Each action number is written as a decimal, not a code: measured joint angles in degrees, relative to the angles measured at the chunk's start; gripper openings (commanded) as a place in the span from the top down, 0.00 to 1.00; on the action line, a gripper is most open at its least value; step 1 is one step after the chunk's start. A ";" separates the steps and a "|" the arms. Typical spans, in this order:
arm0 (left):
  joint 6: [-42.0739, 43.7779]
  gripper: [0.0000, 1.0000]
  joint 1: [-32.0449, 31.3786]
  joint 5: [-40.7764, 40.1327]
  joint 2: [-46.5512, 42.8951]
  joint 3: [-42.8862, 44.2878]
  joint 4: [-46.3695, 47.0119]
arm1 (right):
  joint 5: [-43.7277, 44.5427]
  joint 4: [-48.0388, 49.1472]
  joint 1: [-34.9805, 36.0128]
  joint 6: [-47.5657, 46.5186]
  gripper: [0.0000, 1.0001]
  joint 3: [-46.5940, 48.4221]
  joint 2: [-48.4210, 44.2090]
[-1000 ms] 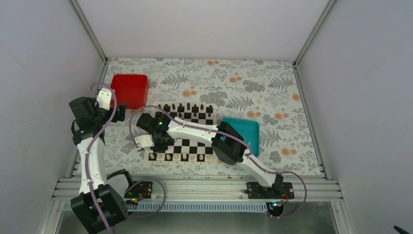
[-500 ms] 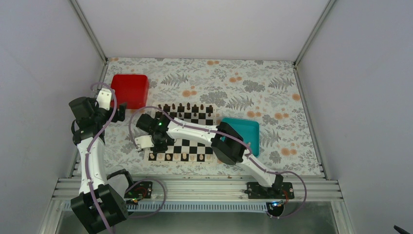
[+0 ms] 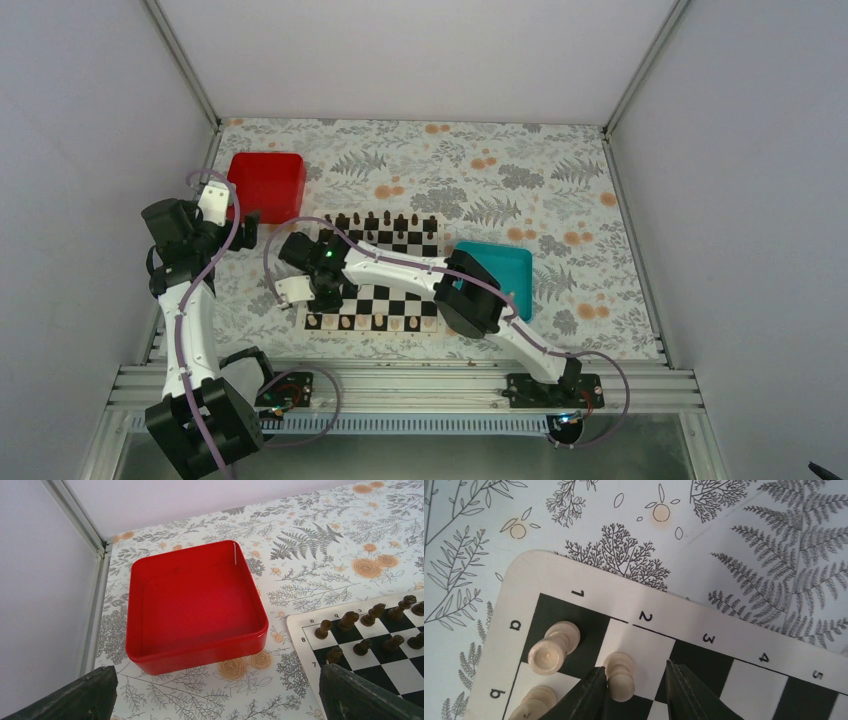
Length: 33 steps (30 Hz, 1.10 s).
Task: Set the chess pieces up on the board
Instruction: Place the chess piece on the chessboard, then pick up the chess piece from the storage box.
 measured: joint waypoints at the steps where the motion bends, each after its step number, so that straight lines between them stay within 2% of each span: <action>1: 0.00 0.00 0.00 0.00 0.00 0.00 0.00 | 0.15 0.00 -0.02 0.00 0.67 -0.02 -0.17; 6: 0.00 0.00 0.04 0.00 -0.02 0.00 0.00 | 0.90 -0.48 -1.18 0.02 0.65 -1.99 -4.81; 11: 0.00 0.00 0.20 0.02 -0.15 0.00 0.00 | 0.28 -1.57 -5.29 0.04 0.65 -7.89 -18.29; 17: 0.00 0.00 0.63 0.09 -0.42 0.00 -0.04 | 0.50 -1.31 -14.69 0.22 0.64 -21.51 -38.53; 22: 0.00 0.00 0.70 0.42 -0.50 0.00 -0.07 | 0.76 -0.37 -26.32 -0.42 0.64 -38.38 -50.66; 27: 0.00 0.00 0.70 0.50 -0.50 0.00 -0.09 | 0.61 -0.22 -36.15 -2.36 0.64 -50.82 -53.68; 33: 0.00 0.00 0.70 0.50 -0.50 0.00 -0.17 | 0.79 0.79 -38.05 -3.28 0.62 -60.94 -53.68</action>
